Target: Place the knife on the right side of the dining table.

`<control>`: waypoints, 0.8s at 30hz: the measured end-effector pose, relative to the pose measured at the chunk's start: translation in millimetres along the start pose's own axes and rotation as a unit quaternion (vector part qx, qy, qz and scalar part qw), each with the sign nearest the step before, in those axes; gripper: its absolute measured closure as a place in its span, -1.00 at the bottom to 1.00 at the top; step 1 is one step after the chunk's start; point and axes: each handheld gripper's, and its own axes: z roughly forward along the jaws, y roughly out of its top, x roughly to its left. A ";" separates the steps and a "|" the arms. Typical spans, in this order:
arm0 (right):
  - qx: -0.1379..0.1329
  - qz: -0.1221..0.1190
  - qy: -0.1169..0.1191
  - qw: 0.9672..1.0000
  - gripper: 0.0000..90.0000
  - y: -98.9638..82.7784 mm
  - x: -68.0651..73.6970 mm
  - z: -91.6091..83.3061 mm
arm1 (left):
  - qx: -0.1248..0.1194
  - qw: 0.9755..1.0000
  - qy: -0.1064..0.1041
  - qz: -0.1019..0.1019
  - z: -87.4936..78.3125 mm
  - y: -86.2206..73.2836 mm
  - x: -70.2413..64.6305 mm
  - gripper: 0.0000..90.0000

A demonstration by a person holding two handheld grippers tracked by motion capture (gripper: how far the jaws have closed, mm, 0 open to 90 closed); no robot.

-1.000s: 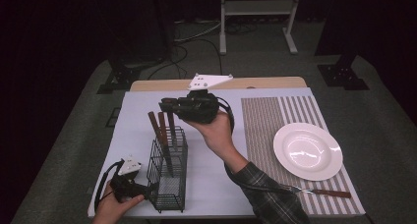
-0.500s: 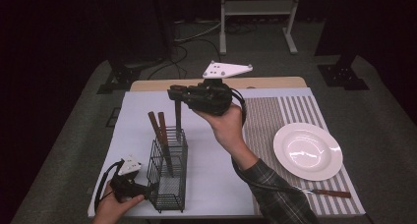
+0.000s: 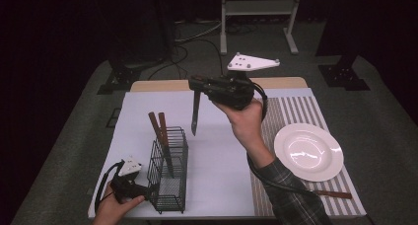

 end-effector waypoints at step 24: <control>0.000 0.034 -0.156 0.987 0.74 -41.1 -79.2 -56.7 | -0.002 1.000 0.001 0.000 0.1 0.0 0.0 -1.00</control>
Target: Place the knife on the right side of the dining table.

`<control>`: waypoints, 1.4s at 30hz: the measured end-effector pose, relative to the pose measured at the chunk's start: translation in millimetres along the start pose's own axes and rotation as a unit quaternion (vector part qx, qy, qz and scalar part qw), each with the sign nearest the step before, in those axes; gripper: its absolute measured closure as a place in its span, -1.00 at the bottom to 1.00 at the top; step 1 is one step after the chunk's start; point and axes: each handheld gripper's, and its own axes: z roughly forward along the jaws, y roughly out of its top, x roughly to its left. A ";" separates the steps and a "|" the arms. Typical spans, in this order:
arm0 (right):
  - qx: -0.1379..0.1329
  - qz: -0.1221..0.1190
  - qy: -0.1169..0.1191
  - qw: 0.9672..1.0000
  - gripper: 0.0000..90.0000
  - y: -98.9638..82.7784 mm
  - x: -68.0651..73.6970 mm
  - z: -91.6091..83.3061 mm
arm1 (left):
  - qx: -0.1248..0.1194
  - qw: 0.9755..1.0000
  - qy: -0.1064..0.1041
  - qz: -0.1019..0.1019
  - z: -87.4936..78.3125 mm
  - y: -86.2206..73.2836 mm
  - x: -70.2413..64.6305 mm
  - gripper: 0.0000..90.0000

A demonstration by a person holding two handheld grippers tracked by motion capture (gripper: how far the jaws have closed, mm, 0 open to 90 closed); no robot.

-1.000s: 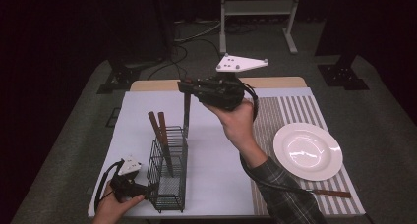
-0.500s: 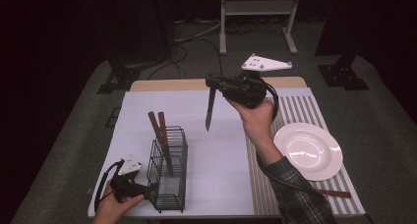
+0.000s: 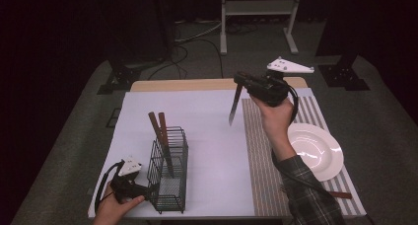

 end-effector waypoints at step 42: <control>-0.014 0.089 -0.210 0.973 0.72 -71.1 -110.1 -24.7 | 0.001 1.000 0.000 0.001 -0.1 0.0 0.1 -1.00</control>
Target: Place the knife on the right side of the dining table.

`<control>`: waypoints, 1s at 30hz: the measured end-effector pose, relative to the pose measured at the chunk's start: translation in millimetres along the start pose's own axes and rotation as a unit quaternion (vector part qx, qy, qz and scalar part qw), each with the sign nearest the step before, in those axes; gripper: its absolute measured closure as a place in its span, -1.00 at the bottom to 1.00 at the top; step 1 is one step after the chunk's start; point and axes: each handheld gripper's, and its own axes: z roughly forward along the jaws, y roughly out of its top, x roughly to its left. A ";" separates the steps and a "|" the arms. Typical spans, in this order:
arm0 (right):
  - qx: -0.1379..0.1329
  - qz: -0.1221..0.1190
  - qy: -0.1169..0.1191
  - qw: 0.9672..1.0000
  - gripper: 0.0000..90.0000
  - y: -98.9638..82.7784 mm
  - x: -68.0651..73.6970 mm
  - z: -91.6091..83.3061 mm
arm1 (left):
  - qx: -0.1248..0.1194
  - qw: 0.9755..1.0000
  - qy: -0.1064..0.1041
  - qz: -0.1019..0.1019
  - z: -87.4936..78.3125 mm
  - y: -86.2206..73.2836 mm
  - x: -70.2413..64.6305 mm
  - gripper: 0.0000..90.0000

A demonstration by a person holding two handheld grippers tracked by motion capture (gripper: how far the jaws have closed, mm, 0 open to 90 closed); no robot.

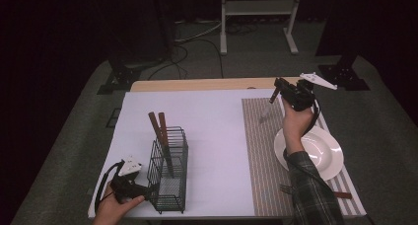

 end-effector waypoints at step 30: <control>0.022 0.044 -0.017 0.999 0.39 -10.3 -48.8 -22.3 | 0.000 1.000 0.000 -0.001 0.2 -0.1 -0.2 -1.00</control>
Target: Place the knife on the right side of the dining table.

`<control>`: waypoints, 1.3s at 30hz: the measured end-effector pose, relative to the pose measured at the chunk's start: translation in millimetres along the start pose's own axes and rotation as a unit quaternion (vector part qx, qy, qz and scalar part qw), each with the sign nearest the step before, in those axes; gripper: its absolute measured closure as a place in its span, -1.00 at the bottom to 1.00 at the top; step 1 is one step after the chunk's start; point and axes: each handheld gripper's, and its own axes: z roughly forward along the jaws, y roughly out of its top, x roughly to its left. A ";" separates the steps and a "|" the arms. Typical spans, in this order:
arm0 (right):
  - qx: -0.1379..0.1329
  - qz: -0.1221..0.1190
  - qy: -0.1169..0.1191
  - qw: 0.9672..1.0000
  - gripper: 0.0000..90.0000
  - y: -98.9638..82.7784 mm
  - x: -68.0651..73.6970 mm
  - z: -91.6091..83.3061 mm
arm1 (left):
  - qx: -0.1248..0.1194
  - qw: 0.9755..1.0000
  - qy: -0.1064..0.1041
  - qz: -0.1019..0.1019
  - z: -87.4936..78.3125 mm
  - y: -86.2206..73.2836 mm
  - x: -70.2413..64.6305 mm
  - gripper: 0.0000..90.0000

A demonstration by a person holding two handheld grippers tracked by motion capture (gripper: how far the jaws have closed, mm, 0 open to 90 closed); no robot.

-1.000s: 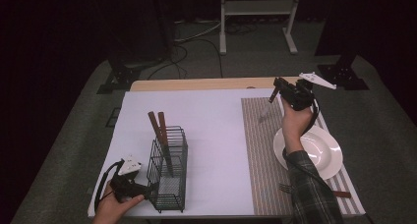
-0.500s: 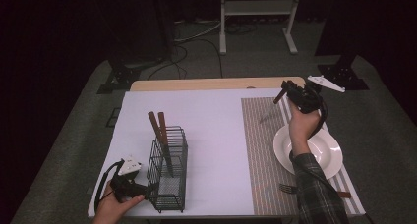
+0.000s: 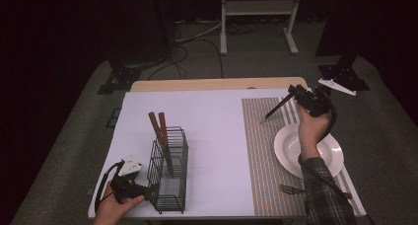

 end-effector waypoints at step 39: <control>0.058 0.065 -0.007 0.996 0.15 -19.1 -58.2 -13.2 | 0.001 1.000 0.000 0.000 -0.1 0.1 0.0 -1.00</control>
